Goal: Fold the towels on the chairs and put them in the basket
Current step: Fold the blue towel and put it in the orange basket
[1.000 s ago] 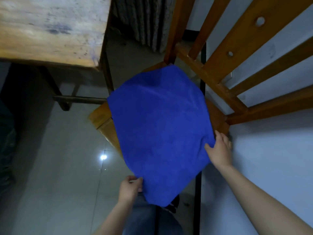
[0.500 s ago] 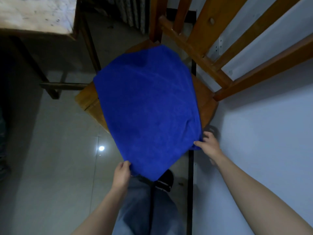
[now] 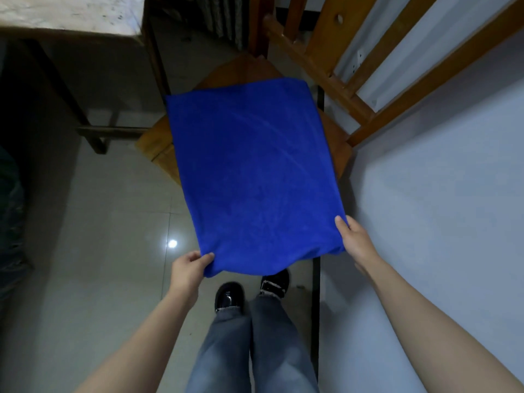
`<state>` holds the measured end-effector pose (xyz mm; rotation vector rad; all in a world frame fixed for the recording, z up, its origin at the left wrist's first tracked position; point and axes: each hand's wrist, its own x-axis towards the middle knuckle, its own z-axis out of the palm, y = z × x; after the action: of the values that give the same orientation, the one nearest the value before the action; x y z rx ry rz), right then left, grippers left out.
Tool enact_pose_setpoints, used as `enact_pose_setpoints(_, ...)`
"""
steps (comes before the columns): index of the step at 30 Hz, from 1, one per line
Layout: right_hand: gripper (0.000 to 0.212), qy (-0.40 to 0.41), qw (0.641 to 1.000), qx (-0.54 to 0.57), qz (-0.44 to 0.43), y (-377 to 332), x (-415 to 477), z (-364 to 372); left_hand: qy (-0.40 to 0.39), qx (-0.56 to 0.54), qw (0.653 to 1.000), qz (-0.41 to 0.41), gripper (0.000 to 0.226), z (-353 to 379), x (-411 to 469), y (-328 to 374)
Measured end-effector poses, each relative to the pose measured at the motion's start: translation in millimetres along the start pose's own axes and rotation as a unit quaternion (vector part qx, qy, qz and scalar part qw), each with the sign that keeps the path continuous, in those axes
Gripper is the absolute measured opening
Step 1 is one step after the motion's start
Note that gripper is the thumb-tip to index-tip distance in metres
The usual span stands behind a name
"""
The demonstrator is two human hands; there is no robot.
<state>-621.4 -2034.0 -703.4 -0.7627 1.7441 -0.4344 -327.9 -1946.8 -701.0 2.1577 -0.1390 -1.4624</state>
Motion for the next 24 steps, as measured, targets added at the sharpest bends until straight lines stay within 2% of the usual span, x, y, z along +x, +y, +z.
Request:
enact_pose_setpoints(1, 0.017, -0.008, 1.000, -0.004, -0.005, -1.5, -4.0, -2.9, -0.015, -0.021, 1.000, 0.003, 0.015, -4.4, -0.9, 3.7)
enact_pose_setpoints(3, 0.018, -0.022, 1.000, 0.004, 0.009, -4.6, -10.4, -11.6, -0.046, -0.051, 0.997, 0.027, 0.017, -12.2, -1.8, 11.1)
enact_pose_setpoints(6, 0.018, -0.061, 0.993, 0.060, 0.075, -6.3, -20.5, -26.3, -0.061, 0.012, 0.995, 0.075, 0.018, -26.9, -1.7, 18.6)
enact_pose_setpoints(8, 0.013, -0.103, 0.982, 0.113, 0.107, -6.7, -32.3, -34.0, -0.053, 0.025, 0.995, 0.078, 0.017, -35.3, -2.4, 22.8)
enact_pose_setpoints(10, 0.020, -0.153, 0.973, 0.128, 0.119, -5.6, -46.7, -38.6, -0.055, -0.024, 0.997, 0.053, 0.015, -38.3, -4.3, 29.5)
enact_pose_setpoints(12, 0.014, -0.173, 0.971, 0.120, 0.115, -2.9, -61.1, -39.0, -0.058, -0.090, 0.994, 0.000, 0.014, -37.0, -7.8, 35.6)
enact_pose_setpoints(14, 0.020, -0.168, 0.964, 0.178, 0.103, -2.0, -71.3, -34.9, -0.081, -0.164, 0.980, -0.077, 0.019, -35.8, -11.8, 44.6)
enact_pose_setpoints(16, 0.020, -0.171, 0.948, 0.253, 0.086, -3.6, -82.9, -27.5, -0.112, -0.219, 0.963, -0.107, 0.023, -41.3, -16.9, 51.3)
enact_pose_setpoints(19, 0.021, -0.168, 0.948, 0.256, 0.084, -7.4, -94.2, -7.5, -0.086, -0.224, 0.970, -0.041, 0.027, -46.9, -24.2, 49.4)
enact_pose_setpoints(22, 0.018, -0.100, 0.972, 0.194, 0.086, -24.2, -92.5, 16.2, -0.042, -0.221, 0.974, 0.026, 0.051, -47.9, -34.7, 42.0)
enact_pose_setpoints(24, 0.018, -0.057, 0.974, 0.203, 0.079, -47.4, -82.6, 27.0, -0.030, -0.234, 0.970, 0.061, 0.054, -44.4, -39.5, 52.7)
